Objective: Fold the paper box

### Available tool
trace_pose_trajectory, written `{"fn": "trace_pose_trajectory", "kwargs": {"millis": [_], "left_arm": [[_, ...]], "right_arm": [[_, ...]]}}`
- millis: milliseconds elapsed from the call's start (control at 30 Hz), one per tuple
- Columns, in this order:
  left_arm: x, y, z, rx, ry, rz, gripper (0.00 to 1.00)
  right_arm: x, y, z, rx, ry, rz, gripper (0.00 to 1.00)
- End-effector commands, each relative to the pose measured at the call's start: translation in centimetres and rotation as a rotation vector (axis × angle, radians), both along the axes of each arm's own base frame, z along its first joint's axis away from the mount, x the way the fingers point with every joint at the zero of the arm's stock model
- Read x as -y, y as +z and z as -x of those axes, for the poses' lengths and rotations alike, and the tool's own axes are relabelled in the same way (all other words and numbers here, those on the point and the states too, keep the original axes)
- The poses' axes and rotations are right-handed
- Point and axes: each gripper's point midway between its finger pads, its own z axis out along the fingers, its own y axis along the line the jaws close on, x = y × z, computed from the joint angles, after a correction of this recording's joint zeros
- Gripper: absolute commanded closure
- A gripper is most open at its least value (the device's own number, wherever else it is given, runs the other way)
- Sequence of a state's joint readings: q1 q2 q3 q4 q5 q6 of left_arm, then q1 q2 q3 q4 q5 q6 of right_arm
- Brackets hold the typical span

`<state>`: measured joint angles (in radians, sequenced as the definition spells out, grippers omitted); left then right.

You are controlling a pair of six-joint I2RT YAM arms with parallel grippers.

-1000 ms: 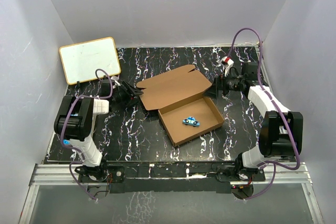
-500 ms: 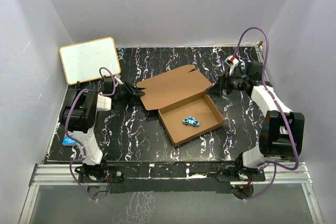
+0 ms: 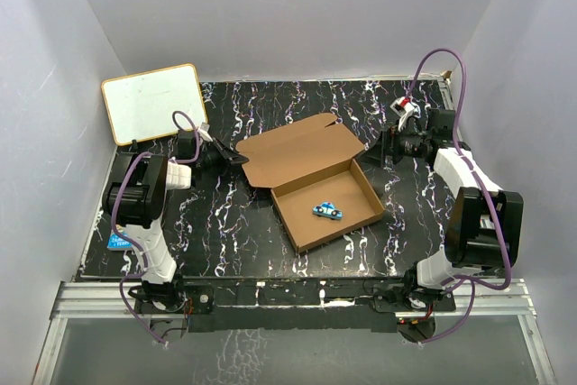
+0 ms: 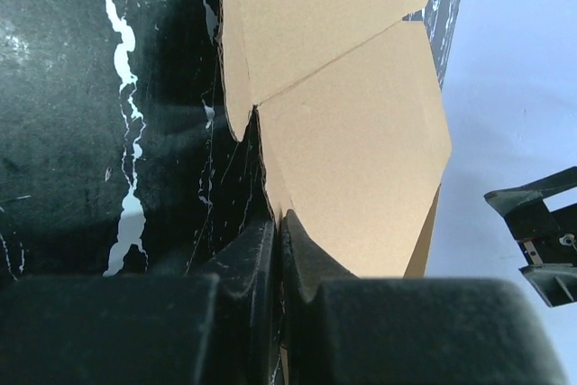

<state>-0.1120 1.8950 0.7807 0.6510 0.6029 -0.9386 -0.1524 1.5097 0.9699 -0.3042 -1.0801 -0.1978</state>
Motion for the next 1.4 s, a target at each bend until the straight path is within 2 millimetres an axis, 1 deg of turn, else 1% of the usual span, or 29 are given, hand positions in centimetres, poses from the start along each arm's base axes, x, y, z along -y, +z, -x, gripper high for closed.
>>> {"fn": "trace_pose_trajectory", "kwargs": {"millis": [0, 267, 433, 667, 867, 1033, 1167, 1233, 1300, 1367], "left_arm": [[0.0, 1.9, -0.7, 0.146, -0.063, -0.048, 1.0], [0.1, 5.5, -1.1, 0.358, -0.127, -0.102, 1.0], [0.3, 7.7, -0.9, 0.501, -0.176, -0.134, 1.0], [1.1, 10.0, 0.0, 0.636, -0.253, -0.21, 1.0], [1.5, 11.2, 0.7, 0.715, -0.278, -0.256, 1.0], [1.7, 12.6, 1.1, 0.807, -0.298, -0.287, 1.0], [1.8, 13.9, 1.8, 0.897, -0.342, -0.336, 1.0], [1.8, 14.7, 2.0, 0.943, -0.354, -0.351, 1.0], [1.9, 15.4, 2.2, 0.982, -0.366, -0.363, 1.0], [1.9, 15.9, 2.5, 1.018, -0.38, -0.369, 1.0]], "right_arm": [[0.6, 1.1, -0.8, 0.068, -0.001, -0.015, 0.0], [1.0, 1.3, -0.8, 0.071, -0.006, -0.022, 0.0], [1.0, 1.4, -0.9, 0.073, -0.01, -0.02, 0.0], [1.1, 2.0, -1.0, 0.084, -0.015, -0.015, 0.01], [1.7, 2.4, -1.1, 0.107, -0.038, 0.002, 0.01], [2.9, 3.2, -2.1, 0.138, -0.07, 0.021, 0.02], [3.6, 4.2, -3.1, 0.215, -0.068, 0.064, 0.02], [3.5, 4.4, -3.4, 0.252, -0.032, 0.065, 0.02], [3.2, 4.1, -3.7, 0.259, 0.016, 0.043, 0.02], [2.9, 4.3, -4.0, 0.272, 0.06, 0.027, 0.04]]}}
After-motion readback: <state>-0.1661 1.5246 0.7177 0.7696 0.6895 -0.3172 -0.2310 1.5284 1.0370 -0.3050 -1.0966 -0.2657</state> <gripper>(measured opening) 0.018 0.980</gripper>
